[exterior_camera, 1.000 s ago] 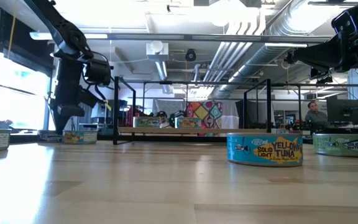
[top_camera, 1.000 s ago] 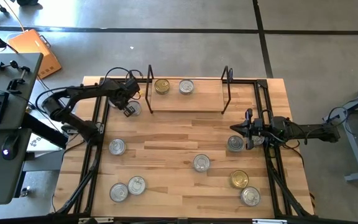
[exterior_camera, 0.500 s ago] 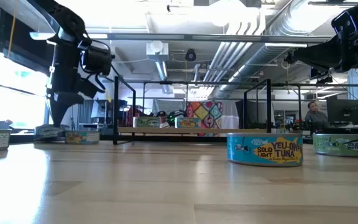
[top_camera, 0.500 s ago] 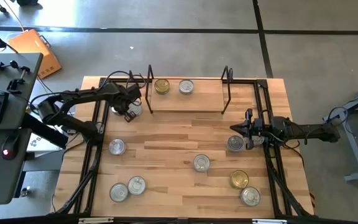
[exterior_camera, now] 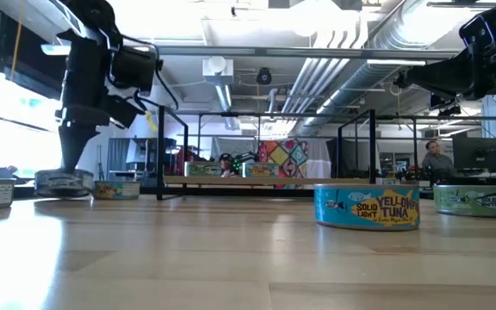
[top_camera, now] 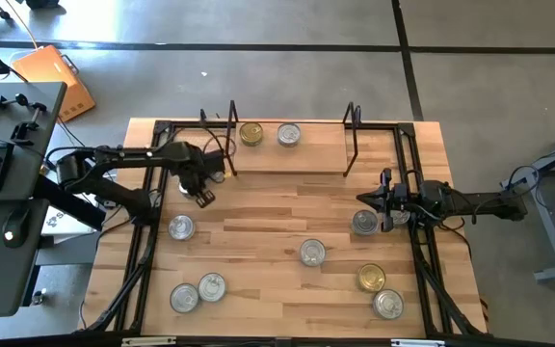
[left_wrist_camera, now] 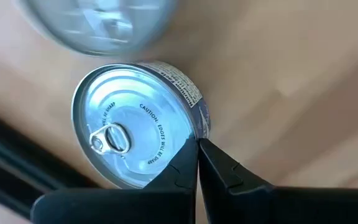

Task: Stack canned seafood by type on shelf
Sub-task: Put the blue tuna can on the shelf

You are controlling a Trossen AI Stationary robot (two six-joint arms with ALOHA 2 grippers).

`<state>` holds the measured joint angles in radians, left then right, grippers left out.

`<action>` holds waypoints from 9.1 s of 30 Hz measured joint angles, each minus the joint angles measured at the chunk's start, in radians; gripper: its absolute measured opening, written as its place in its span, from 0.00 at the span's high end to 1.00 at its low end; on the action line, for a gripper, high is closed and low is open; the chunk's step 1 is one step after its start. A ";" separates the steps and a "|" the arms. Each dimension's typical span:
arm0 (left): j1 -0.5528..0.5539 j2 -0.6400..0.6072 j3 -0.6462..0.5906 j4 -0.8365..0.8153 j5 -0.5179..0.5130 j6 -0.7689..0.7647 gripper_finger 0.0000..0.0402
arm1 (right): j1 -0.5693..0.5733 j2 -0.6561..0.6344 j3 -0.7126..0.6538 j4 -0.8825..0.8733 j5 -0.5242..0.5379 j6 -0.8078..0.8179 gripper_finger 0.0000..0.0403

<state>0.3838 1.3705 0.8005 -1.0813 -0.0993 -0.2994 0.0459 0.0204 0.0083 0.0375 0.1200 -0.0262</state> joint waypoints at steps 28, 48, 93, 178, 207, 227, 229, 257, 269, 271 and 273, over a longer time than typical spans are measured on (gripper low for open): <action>-0.588 0.229 0.118 0.734 0.051 -0.030 1.00 | 0.000 0.000 0.000 0.000 0.000 0.000 1.00; -0.531 0.483 0.298 0.882 -0.113 0.289 1.00 | 0.000 0.000 0.000 0.000 0.000 0.000 1.00; -0.491 0.199 -0.129 1.217 -0.051 0.374 0.71 | -0.066 1.325 0.407 0.440 -0.121 0.133 0.62; -0.345 0.399 -0.184 1.499 0.073 0.488 0.71 | -0.089 1.810 0.605 0.555 -0.101 0.133 0.17; -0.343 0.397 -0.192 1.512 0.098 0.492 0.83 | -0.050 1.921 0.677 0.684 -0.031 -0.011 0.17; -0.347 0.397 -0.175 1.451 0.072 0.488 0.90 | 0.022 1.771 0.691 0.353 0.111 0.021 0.18; -0.347 0.397 -0.176 1.450 0.069 0.488 0.90 | 0.036 1.738 0.690 0.292 0.159 0.003 0.20; -0.344 0.398 -0.183 1.549 0.078 0.492 0.90 | 0.024 1.838 0.701 0.487 -0.027 -0.330 0.94; -0.344 0.398 -0.184 1.540 0.076 0.493 0.90 | 0.019 1.838 0.910 0.119 -0.062 -0.327 0.67; -0.344 0.398 -0.184 1.540 0.077 0.493 0.90 | 0.013 1.837 0.941 0.038 -0.061 -0.355 0.63; -0.345 0.398 -0.184 1.540 0.081 0.493 0.90 | 0.005 1.836 0.954 -0.008 -0.060 -0.388 0.61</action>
<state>0.0391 1.7687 0.6167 0.4587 -0.0187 0.1940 0.0508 1.8564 0.9619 0.0296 0.0605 -0.4141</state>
